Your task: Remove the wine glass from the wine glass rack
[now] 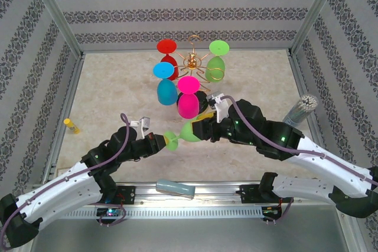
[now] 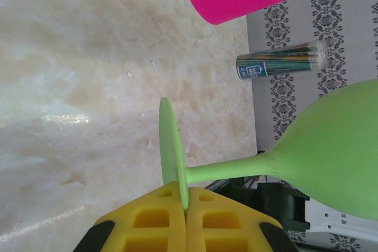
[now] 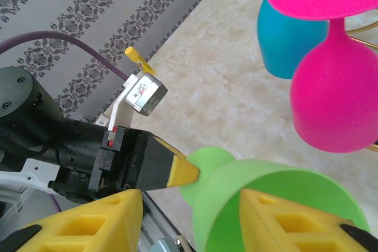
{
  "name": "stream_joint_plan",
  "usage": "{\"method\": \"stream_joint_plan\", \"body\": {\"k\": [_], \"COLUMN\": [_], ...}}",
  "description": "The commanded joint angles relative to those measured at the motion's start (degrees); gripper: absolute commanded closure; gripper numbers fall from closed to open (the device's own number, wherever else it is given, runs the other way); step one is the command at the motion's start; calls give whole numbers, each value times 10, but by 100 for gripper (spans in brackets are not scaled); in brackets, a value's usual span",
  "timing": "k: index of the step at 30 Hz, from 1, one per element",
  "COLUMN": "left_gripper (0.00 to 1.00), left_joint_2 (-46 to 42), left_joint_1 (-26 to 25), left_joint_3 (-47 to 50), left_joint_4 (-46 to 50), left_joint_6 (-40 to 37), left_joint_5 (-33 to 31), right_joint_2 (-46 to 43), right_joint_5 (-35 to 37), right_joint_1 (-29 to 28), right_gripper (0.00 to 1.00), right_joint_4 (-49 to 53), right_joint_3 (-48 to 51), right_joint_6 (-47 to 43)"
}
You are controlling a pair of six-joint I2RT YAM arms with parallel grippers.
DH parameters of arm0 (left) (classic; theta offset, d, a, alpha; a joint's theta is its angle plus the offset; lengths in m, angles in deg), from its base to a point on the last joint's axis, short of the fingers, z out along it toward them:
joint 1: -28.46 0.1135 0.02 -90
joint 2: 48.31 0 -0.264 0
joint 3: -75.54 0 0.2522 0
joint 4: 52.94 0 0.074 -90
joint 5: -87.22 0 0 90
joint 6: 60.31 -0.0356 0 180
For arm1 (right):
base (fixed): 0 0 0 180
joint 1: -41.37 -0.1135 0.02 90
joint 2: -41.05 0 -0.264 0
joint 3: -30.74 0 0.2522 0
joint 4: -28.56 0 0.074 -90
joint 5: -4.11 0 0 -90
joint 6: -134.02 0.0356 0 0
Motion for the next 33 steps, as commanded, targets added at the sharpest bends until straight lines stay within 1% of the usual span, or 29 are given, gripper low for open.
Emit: {"method": "stream_joint_plan", "body": {"k": [1,6,9,18,21,23,27,30,33], "left_gripper": [100,100,100,100,100,100,100,100,100], "left_joint_2": [-7,-4,-3,-1,0,2,6,11,14], "left_joint_1": [6,6,6,6,6,6,6,6,6], "left_joint_3": [14,16,15,15,12,11,5,1,-4], "left_joint_4": [-57,-63,-66,-68,-68,-67,-63,-60,-57], "left_joint_6": [-10,-11,-13,-13,-14,-15,-15,-18,-20], "left_joint_5": [6,4,3,4,4,4,5,6,5], "right_joint_2": [0,-4,2,26,32,35,36,37,35], "right_joint_5": [-5,-21,-27,-53,-56,-60,-68,-73,-73], "right_joint_1": [11,16,18,18,18,18,18,18,18], "right_gripper": [53,53,55,65,74,82,89,100,100], "right_joint_4": [57,55,53,32,29,27,24,26,26], "right_joint_3": [-23,-11,-7,-1,-1,0,3,5,8], "right_joint_6": [1,4,6,10,9,10,10,10,10]}}
